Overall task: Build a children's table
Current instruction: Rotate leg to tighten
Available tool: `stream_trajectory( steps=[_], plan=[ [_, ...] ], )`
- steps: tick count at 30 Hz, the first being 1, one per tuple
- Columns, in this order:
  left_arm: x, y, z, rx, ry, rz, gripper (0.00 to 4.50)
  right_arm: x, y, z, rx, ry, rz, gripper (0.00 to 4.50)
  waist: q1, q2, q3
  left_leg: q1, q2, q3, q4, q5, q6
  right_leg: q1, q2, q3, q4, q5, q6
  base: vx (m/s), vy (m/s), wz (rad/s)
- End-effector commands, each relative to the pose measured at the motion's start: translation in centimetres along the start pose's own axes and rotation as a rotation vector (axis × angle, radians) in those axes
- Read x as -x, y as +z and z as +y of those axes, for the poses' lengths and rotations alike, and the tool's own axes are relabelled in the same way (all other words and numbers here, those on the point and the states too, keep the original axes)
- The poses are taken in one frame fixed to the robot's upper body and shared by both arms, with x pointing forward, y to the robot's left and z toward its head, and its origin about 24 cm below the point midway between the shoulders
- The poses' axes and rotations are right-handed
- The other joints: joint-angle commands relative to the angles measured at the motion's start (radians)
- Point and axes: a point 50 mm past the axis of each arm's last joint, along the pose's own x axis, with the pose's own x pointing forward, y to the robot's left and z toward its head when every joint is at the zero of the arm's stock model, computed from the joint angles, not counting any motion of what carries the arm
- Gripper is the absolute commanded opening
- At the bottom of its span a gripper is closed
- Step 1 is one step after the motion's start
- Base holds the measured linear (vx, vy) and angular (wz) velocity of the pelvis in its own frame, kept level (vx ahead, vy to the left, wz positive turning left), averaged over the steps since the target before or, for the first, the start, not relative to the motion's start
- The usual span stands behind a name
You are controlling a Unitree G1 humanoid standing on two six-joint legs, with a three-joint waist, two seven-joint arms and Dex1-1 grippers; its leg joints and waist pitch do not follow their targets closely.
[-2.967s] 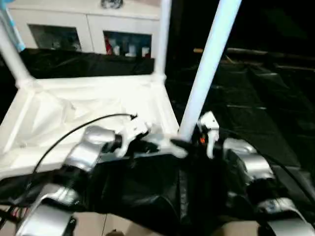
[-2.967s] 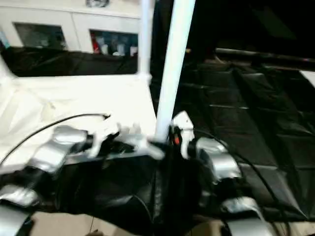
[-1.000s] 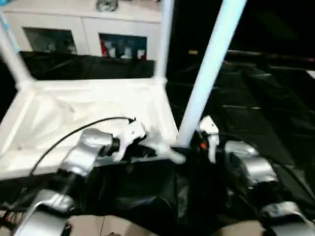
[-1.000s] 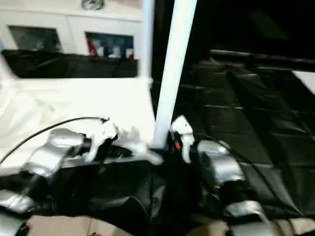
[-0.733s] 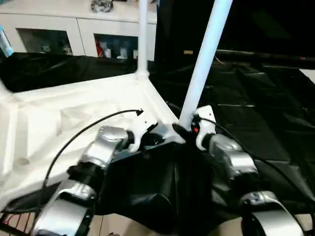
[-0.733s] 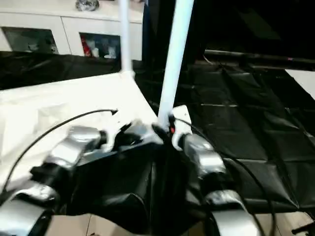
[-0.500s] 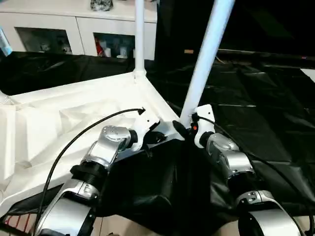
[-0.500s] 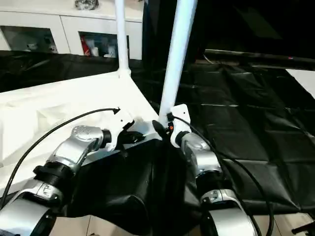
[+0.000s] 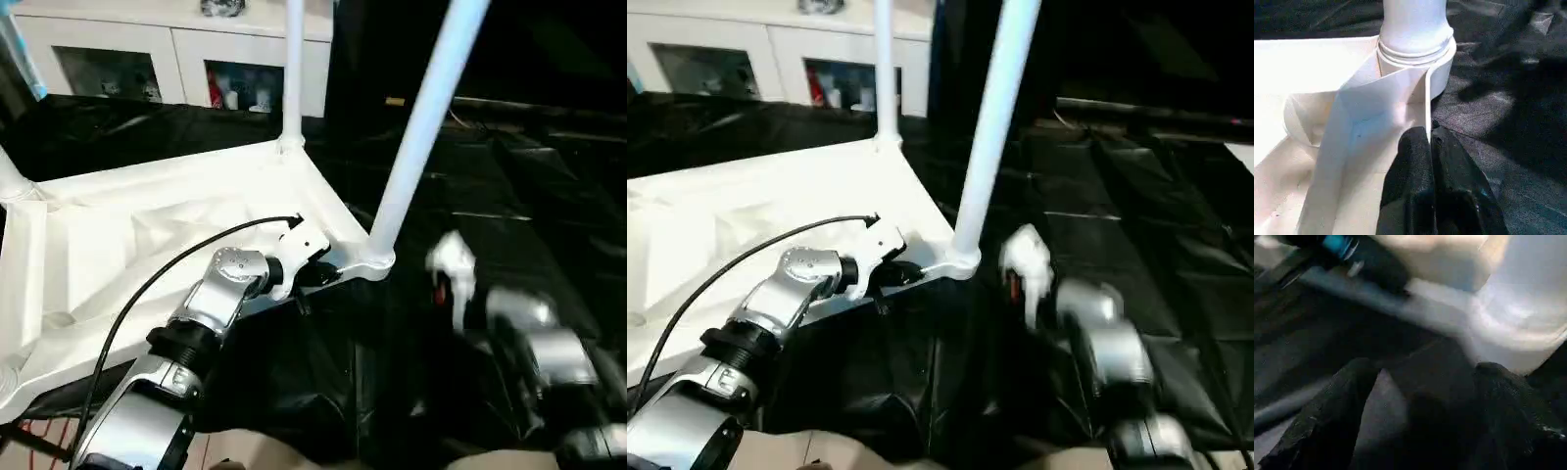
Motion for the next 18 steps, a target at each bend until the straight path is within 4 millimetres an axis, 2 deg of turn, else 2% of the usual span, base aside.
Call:
stream_trajectory(
  steps=[1, 3, 6, 7, 8, 10, 13, 15, 17, 18],
  plan=[
    [-0.2, 0.9, -0.1, -0.037, -0.028, -0.039, 0.00, 2.2, 1.8, -1.1, 0.036, -0.042, -0.049, 3.64, 0.002, -0.008, -0.059, -0.009, 0.030, -0.007, -0.056, -0.167, 0.093, 0.051, -0.078, 0.059, -0.080, -0.386, -0.082, 0.000, 0.000, 0.00],
    [-0.2, 0.9, -0.2, -0.046, -0.038, -0.043, 0.00, 2.8, 1.9, -1.1, 0.027, -0.047, -0.053, 3.64, 0.001, -0.015, -0.059, -0.011, 0.029, -0.005, -0.053, -0.162, 0.099, 0.051, -0.076, 0.057, -0.081, -0.373, -0.086, 0.000, 0.000, 0.00],
    [-0.2, 1.0, -0.4, -0.060, -0.049, -0.053, 0.00, 2.8, 1.8, -0.7, 0.024, -0.021, -0.053, 3.64, 0.003, -0.014, -0.060, -0.015, 0.026, -0.004, -0.051, -0.145, 0.103, 0.052, -0.076, 0.055, -0.081, -0.373, -0.083, 0.000, 0.000, 0.00],
    [-0.2, 1.2, -0.5, -0.079, -0.051, -0.069, 0.00, 2.4, 1.9, -0.1, 0.027, 0.011, -0.059, 3.64, 0.004, -0.015, -0.063, -0.016, 0.027, -0.005, -0.050, -0.135, 0.107, 0.053, -0.077, 0.055, -0.077, -0.353, -0.086, 0.000, 0.000, 0.00],
    [-0.1, 1.4, -0.4, -0.066, -0.041, -0.085, 0.27, 2.1, 1.9, 0.2, 0.027, 0.023, -0.066, 3.69, 0.005, -0.015, -0.065, -0.017, 0.029, -0.006, -0.049, -0.125, 0.108, 0.052, -0.076, 0.056, -0.073, -0.334, -0.091, 0.000, 0.000, 0.00],
    [0.1, 1.9, -0.4, -0.032, -0.046, -0.117, 0.27, 1.5, 2.0, 0.6, 0.025, 0.032, -0.085, 3.69, 0.004, -0.015, -0.067, -0.021, 0.033, -0.006, -0.047, -0.100, 0.114, 0.051, -0.078, 0.057, -0.061, -0.265, -0.122, 0.000, 0.000, 0.00],
    [1.0, 2.6, -0.1, 0.001, -0.025, -0.158, 0.27, -0.1, 2.7, 1.3, 0.028, 0.047, -0.127, 3.69, 0.006, -0.011, -0.068, -0.019, 0.036, -0.005, -0.046, -0.090, 0.110, 0.049, -0.080, 0.060, -0.053, -0.205, -0.165, 0.000, 0.000, 0.00],
    [2.1, 2.8, 0.5, 0.037, 0.022, -0.185, 0.64, -1.3, 3.1, 1.6, 0.050, 0.024, -0.147, 3.72, 0.003, -0.007, -0.065, -0.015, 0.040, -0.006, -0.049, -0.114, 0.095, 0.047, -0.081, 0.060, -0.054, -0.203, -0.178, 0.000, 0.000, 0.00],
    [2.1, 2.8, 0.5, 0.037, 0.022, -0.185, 0.68, -1.3, 3.1, 1.6, 0.050, 0.024, -0.147, 3.72, 0.000, -0.008, -0.063, -0.017, 0.038, -0.005, -0.051, -0.128, 0.088, 0.048, -0.080, 0.059, -0.056, -0.220, -0.173, 0.000, 0.000, 0.00],
    [3.4, 2.6, 0.9, 0.073, 0.032, -0.199, 0.68, -2.0, 3.6, 1.6, 0.043, -0.004, -0.172, 3.72, 0.000, -0.008, -0.061, -0.016, 0.035, -0.005, -0.051, -0.138, 0.079, 0.049, -0.081, 0.060, -0.058, -0.246, -0.159, 0.000, 0.000, 0.00]
  ],
)
